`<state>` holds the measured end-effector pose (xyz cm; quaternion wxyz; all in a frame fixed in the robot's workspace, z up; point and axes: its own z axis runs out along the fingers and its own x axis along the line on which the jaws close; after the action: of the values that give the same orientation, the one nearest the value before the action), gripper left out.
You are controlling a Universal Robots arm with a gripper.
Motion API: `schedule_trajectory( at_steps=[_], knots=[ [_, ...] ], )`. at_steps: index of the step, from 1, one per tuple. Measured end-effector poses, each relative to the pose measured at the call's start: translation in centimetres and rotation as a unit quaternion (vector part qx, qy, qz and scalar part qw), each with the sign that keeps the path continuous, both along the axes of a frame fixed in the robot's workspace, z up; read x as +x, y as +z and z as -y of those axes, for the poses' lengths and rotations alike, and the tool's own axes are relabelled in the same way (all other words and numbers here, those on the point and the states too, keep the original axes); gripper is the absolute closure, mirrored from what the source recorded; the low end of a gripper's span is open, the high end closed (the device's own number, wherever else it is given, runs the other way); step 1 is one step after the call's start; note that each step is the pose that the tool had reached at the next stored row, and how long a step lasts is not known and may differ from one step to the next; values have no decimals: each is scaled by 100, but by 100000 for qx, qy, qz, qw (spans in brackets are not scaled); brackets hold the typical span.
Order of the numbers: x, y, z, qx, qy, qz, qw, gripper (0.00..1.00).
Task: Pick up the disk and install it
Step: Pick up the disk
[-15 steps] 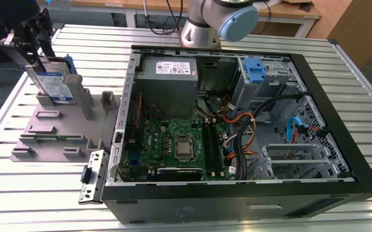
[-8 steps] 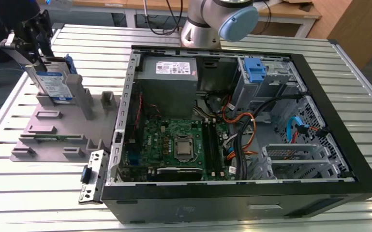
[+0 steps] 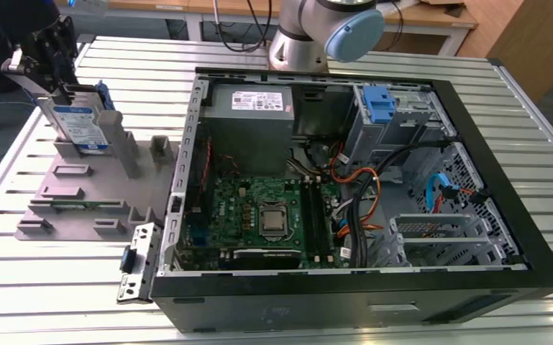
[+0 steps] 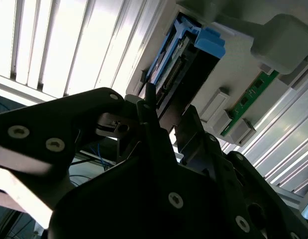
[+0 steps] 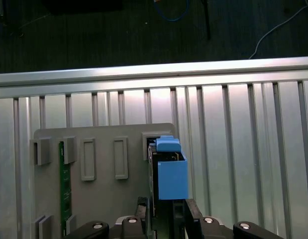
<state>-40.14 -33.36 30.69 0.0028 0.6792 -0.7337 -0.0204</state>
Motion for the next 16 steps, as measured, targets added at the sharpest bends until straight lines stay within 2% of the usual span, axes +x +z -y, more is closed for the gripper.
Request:
schedule_trajectory(
  at_steps=[5,10,16],
  knots=[
    [0,-10,5,6,-6,14,100000,58],
    [0,-47,7,0,4,2,100000,58],
    [1,-48,7,4,4,14,100000,58]
  ],
)
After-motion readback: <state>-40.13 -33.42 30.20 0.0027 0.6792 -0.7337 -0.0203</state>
